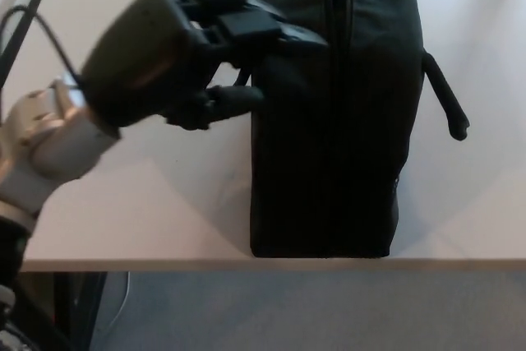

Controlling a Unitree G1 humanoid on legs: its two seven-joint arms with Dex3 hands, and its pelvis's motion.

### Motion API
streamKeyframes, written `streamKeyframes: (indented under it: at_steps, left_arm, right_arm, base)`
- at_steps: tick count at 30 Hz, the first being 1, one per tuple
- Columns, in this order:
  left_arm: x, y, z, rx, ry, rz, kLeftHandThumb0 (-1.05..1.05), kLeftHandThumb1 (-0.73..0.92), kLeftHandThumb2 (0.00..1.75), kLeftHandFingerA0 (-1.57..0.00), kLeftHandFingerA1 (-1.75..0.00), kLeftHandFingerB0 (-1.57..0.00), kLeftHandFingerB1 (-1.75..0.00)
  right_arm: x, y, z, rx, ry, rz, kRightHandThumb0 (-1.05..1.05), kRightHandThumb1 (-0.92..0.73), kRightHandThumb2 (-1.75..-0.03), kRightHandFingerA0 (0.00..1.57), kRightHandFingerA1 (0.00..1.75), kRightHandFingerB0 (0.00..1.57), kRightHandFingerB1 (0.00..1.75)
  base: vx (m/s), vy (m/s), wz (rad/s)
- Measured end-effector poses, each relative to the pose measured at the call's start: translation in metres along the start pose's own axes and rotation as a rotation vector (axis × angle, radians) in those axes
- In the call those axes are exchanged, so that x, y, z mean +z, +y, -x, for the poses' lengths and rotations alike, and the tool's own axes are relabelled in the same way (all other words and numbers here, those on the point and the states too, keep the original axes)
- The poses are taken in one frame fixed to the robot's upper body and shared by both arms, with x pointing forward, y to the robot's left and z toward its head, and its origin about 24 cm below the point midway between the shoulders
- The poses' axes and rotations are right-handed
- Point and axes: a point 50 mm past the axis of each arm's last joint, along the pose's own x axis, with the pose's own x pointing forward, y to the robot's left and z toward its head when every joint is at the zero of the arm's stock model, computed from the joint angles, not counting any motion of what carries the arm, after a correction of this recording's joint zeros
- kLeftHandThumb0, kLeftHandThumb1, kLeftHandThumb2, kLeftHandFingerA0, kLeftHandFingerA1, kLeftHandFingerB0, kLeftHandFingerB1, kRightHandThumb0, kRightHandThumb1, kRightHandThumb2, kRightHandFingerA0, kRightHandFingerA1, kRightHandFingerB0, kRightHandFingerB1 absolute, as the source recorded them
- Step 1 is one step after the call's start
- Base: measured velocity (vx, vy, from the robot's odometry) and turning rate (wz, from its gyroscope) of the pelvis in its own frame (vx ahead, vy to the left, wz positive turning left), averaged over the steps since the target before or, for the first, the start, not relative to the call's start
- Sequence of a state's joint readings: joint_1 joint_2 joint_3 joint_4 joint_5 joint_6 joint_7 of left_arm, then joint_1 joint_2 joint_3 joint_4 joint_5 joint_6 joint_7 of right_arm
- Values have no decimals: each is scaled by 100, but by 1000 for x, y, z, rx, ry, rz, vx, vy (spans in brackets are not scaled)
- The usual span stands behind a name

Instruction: A lunch bag is kept on the middle of the desk and the robot uses both its hands to grab the opening of the bag from the left and right and moves its hands away from each other to spread the bag open

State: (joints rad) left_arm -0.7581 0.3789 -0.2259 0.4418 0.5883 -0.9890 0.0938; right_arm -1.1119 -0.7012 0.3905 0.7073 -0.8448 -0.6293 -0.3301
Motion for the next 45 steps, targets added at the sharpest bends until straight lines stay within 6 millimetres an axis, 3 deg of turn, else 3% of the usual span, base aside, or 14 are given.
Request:
streamKeyframes:
  at_steps: [9,16,20,21,31,32,33,38,39,40,41,42,44,45]
  left_arm:
    - [18,-23,-29,-59,-141,-28,-9,59,66,-45,-45,-48,-38]
    - [25,-38,-36,-94,-210,-61,-9,59,66,-49,-44,-49,-37]
    - [27,-44,-36,-106,-239,-83,-8,58,71,-45,-43,-47,-37]
    - [28,-45,-35,-109,-246,-91,-8,56,73,-45,-43,-47,-37]
    - [17,-41,-24,-144,-285,-197,-12,61,70,-48,-44,-45,-39]
    - [17,-41,-23,-145,-287,-201,-10,58,65,-54,-41,-50,-40]
    - [16,-40,-22,-147,-290,-209,-13,58,65,-54,-41,-51,-40]
    - [9,-37,-14,-120,-270,-219,-20,63,60,-66,-42,-59,-40]
    - [8,-36,-12,-113,-263,-220,-22,60,63,-71,-46,-65,-46]
    - [6,-34,-10,-108,-254,-222,-23,53,66,-83,-50,-85,-57]
    - [3,-31,-5,-98,-236,-229,-23,53,66,-83,-50,-85,-57]
    - [1,-29,-1,-89,-223,-232,-15,44,68,-108,-81,-102,-69]
    - [-3,-27,5,-73,-199,-231,-18,33,91,-108,-109,-101,-87]
    - [-6,-27,11,-66,-177,-229,-18,33,91,-108,-109,-101,-87]
  right_arm:
    - [22,27,-12,101,-70,8,-45,-60,-59,44,36,25,30]
    - [37,44,-15,160,-126,18,-44,-60,-60,44,38,23,30]
    - [42,48,-14,183,-156,33,-44,-62,-60,43,37,23,29]
    - [44,49,-14,189,-167,39,-52,-51,-77,35,46,15,39]
    - [53,48,-7,258,-280,144,-51,-52,-78,33,46,14,38]
    - [53,48,-6,262,-282,147,-52,-52,-77,35,46,15,39]
    - [53,49,-5,271,-287,152,-44,-65,-61,43,36,22,29]
    - [55,53,1,294,-303,165,-41,-61,-59,44,36,23,29]
    - [55,53,2,294,-309,167,-45,-64,-60,44,37,24,29]
    - [56,53,2,295,-314,168,-50,-65,-60,43,37,24,28]
    - [56,53,5,301,-324,171,-50,-65,-60,43,37,24,28]
    - [55,53,7,308,-330,173,-42,-60,-60,46,38,28,30]
    - [55,55,10,317,-336,165,-40,-61,-60,48,38,29,31]
    - [56,56,12,320,-341,156,-40,-61,-60,48,38,29,31]
  base:
    - [0,0,0]
    - [0,0,0]
    - [0,0,0]
    - [0,0,0]
    - [0,0,0]
    - [0,0,0]
    - [0,0,0]
    - [0,0,0]
    - [0,0,0]
    - [0,0,0]
    - [0,0,0]
    - [0,0,0]
    - [0,0,0]
    - [0,0,0]
